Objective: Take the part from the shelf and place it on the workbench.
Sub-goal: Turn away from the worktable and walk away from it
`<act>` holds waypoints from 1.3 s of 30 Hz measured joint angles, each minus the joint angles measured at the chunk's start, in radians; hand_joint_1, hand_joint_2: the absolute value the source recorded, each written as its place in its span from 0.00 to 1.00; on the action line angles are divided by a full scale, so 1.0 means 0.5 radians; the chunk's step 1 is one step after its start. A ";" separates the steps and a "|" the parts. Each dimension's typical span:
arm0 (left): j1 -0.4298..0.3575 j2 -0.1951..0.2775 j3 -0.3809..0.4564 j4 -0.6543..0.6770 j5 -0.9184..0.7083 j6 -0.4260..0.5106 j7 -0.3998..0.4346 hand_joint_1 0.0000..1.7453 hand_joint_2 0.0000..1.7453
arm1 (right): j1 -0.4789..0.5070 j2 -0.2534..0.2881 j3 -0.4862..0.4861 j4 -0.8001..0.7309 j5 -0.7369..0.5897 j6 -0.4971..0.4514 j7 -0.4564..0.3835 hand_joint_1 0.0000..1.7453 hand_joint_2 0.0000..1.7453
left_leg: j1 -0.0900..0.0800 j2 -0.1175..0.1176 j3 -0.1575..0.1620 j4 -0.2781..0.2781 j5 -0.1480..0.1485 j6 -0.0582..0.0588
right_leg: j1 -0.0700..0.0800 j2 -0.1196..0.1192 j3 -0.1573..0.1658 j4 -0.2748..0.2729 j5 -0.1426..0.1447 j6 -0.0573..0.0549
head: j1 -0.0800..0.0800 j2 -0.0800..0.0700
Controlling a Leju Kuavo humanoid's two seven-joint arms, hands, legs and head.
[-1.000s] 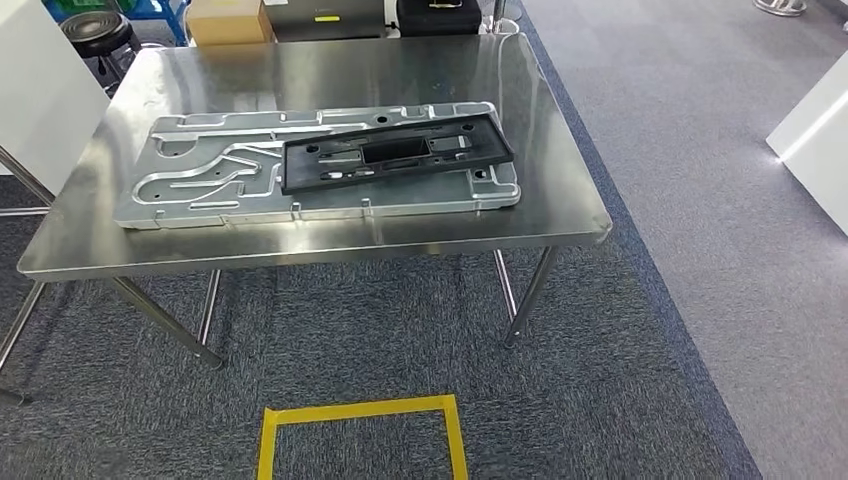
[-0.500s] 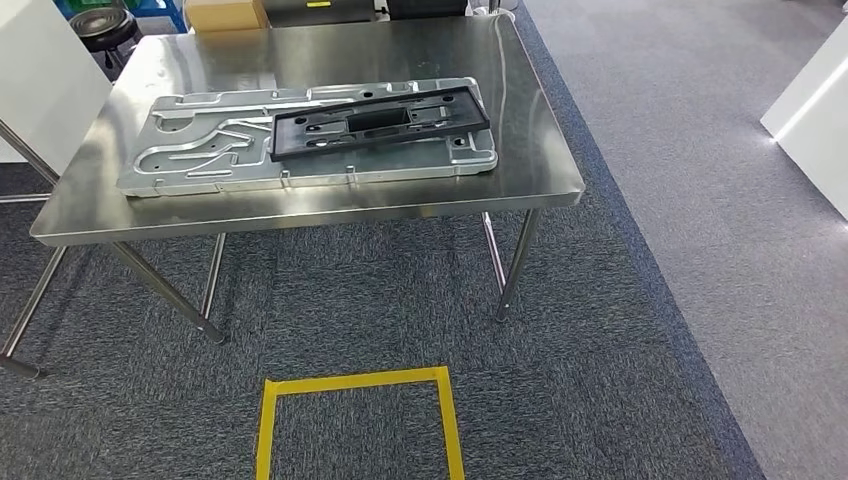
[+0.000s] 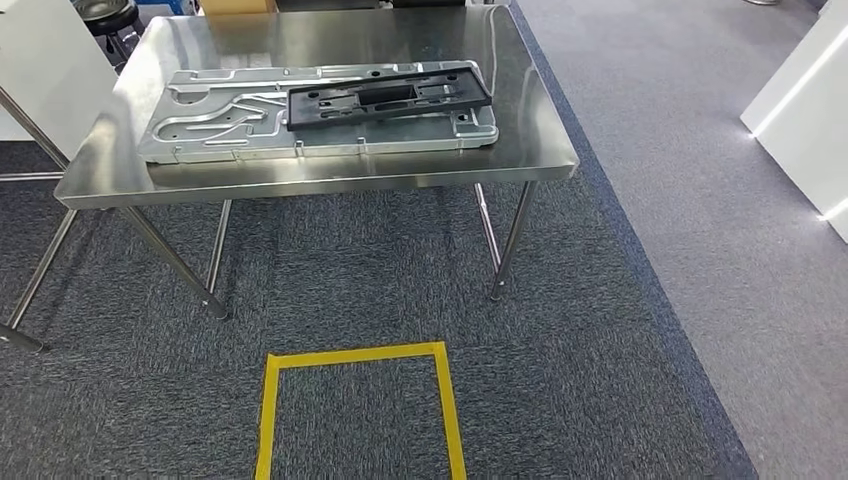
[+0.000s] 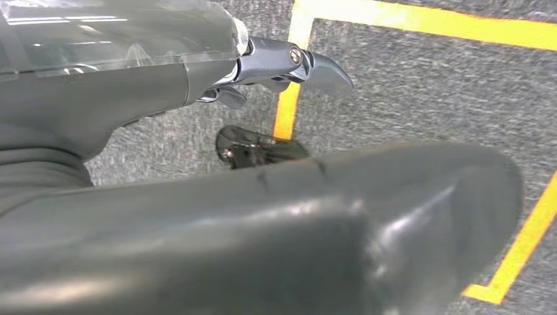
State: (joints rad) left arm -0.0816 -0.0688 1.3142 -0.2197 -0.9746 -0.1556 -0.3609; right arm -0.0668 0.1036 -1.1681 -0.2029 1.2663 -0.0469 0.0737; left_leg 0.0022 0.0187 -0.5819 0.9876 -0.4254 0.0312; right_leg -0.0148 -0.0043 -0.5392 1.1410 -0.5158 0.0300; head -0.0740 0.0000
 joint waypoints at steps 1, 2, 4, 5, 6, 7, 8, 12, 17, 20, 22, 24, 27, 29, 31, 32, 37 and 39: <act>-0.003 0.001 -0.001 0.000 -0.002 0.000 0.000 0.00 0.00 | -0.007 0.003 0.000 0.000 -0.001 0.004 -0.008 0.00 0.00 | -0.003 0.000 -0.026 0.013 0.014 -0.009 | 0.004 0.000 0.104 -0.148 -0.008 -0.012 | 0.000 0.000; -0.006 0.003 -0.001 0.000 -0.003 0.001 0.001 0.00 0.00 | -0.013 0.007 0.000 0.001 -0.002 0.008 -0.018 0.00 0.00 | -0.004 0.001 -0.045 0.023 0.031 -0.019 | 0.010 0.001 0.174 -0.258 -0.031 -0.023 | 0.000 0.000; -0.011 0.009 -0.002 0.000 -0.004 0.003 0.009 0.00 0.00 | -0.021 0.015 -0.001 0.002 -0.002 0.019 -0.039 0.00 0.00 | -0.005 0.003 -0.068 0.030 0.066 -0.043 | 0.019 0.003 0.208 -0.354 -0.052 -0.046 | 0.000 0.000; -0.013 0.015 -0.002 0.000 -0.005 0.005 0.014 0.00 0.00 | -0.023 0.021 -0.001 0.004 -0.003 0.024 -0.046 0.00 0.00 | -0.001 0.001 -0.077 0.034 0.073 -0.055 | 0.017 -0.001 0.192 -0.355 -0.036 -0.058 | 0.000 0.000; -0.014 0.020 -0.002 0.000 -0.006 0.007 0.020 0.00 0.00 | -0.025 0.024 -0.001 0.006 -0.003 0.026 -0.051 0.00 0.00 | 0.001 -0.004 -0.091 0.053 0.048 -0.065 | 0.014 -0.004 0.176 -0.358 -0.017 -0.072 | 0.000 0.000; -0.013 0.024 -0.002 0.000 -0.007 0.008 0.026 0.00 0.00 | -0.027 0.027 -0.001 0.007 -0.004 0.028 -0.054 0.00 0.00 | 0.004 -0.010 -0.112 0.106 -0.014 -0.075 | 0.010 -0.008 0.157 -0.361 0.005 -0.086 | 0.000 0.000; -0.013 0.027 -0.002 0.000 -0.007 0.009 0.029 0.00 0.00 | -0.029 0.030 -0.001 0.009 -0.005 0.029 -0.057 0.00 0.00 | 0.009 -0.016 -0.141 0.198 -0.109 -0.083 | 0.009 -0.013 0.135 -0.361 0.026 -0.097 | 0.000 0.000; -0.013 0.028 -0.001 0.000 -0.003 0.025 0.038 0.00 0.00 | -0.031 0.031 -0.002 0.009 -0.013 0.042 -0.077 0.00 0.00 | 0.021 -0.018 -0.191 0.592 -0.310 -0.106 | 0.016 -0.014 0.017 -0.339 0.096 -0.103 | 0.000 0.000; -0.017 0.030 -0.001 0.000 -0.001 0.047 0.066 0.00 0.00 | -0.029 0.034 -0.002 0.010 -0.022 0.068 -0.126 0.00 0.00 | 0.016 -0.022 0.206 0.076 -0.178 -0.079 | 0.021 -0.014 -0.094 -0.290 0.155 -0.063 | 0.000 0.000; -0.014 0.031 -0.001 0.000 -0.005 0.063 0.083 0.00 0.00 | -0.030 0.034 -0.002 0.010 -0.024 0.085 -0.147 0.00 0.00 | 0.010 -0.022 0.239 -0.028 -0.208 -0.042 | 0.023 -0.014 -0.113 -0.280 0.184 -0.026 | 0.000 0.000; -0.011 0.030 -0.001 0.000 -0.002 0.073 0.102 0.00 0.00 | -0.030 0.034 -0.002 0.010 -0.028 0.093 -0.154 0.00 0.00 | 0.015 -0.017 0.227 -0.033 -0.186 -0.011 | 0.019 -0.009 -0.141 -0.217 0.135 -0.006 | 0.000 0.000; -0.011 0.029 0.000 0.000 0.006 0.084 0.119 0.00 0.00 | -0.028 0.034 -0.003 0.010 -0.036 0.095 -0.158 0.00 0.00 | 0.013 -0.012 0.208 -0.034 -0.167 0.011 | 0.014 -0.004 -0.230 0.003 -0.009 0.008 | 0.000 0.000; -0.010 0.030 0.003 0.000 0.017 0.105 0.146 0.00 0.25 | -0.021 0.034 -0.010 0.010 -0.053 0.094 -0.155 0.00 0.50 | 0.002 -0.010 0.178 -0.028 -0.148 0.020 | 0.012 -0.001 -0.340 0.312 -0.137 0.017 | 0.000 0.000; -0.010 0.030 0.006 0.000 0.022 0.120 0.162 0.00 0.75 | -0.021 0.034 -0.016 0.010 -0.057 0.090 -0.143 0.00 1.00 | -0.004 -0.011 0.174 -0.022 -0.144 0.020 | 0.014 -0.001 -0.246 0.180 -0.051 0.005 | 0.000 0.000; -0.011 0.028 0.006 0.000 0.020 0.132 0.169 0.00 1.00 | -0.022 0.031 -0.021 0.010 -0.059 0.077 -0.132 0.00 1.00 | -0.011 -0.012 0.174 -0.014 -0.145 0.015 | 0.024 -0.002 -0.085 -0.106 0.061 -0.025 | 0.000 0.000; -0.012 0.027 0.006 0.000 0.019 0.136 0.170 0.00 1.00 | -0.024 0.029 -0.024 0.009 -0.060 0.068 -0.126 0.00 1.00 | -0.015 -0.011 0.169 -0.009 -0.145 0.008 | 0.030 -0.002 -0.032 -0.212 0.086 -0.039 | 0.000 0.000; -0.018 0.029 0.006 0.000 0.008 0.138 0.167 0.00 0.75 | -0.023 0.028 -0.043 0.009 -0.061 -0.003 -0.042 0.00 1.00 | -0.019 -0.009 0.148 0.002 -0.144 -0.010 | 0.036 -0.002 -0.005 -0.302 0.088 -0.046 | 0.000 0.000; -0.020 0.029 0.006 0.000 0.008 0.138 0.167 0.00 1.00 | -0.023 0.028 -0.048 0.009 -0.060 -0.006 -0.019 0.00 0.50 | -0.016 -0.010 0.147 0.000 -0.140 -0.018 | 0.039 -0.001 -0.007 -0.299 0.089 -0.051 | 0.000 0.000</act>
State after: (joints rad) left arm -0.0915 -0.0542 1.3172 -0.2197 -0.9705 -0.0867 -0.2773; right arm -0.0781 0.1174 -1.1923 -0.1984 1.2362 -0.0501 0.0644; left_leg -0.0057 0.0138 -0.5086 0.9876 -0.4957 0.0222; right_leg 0.0047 -0.0050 -0.5426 0.9914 -0.4715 0.0043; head -0.0740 0.0000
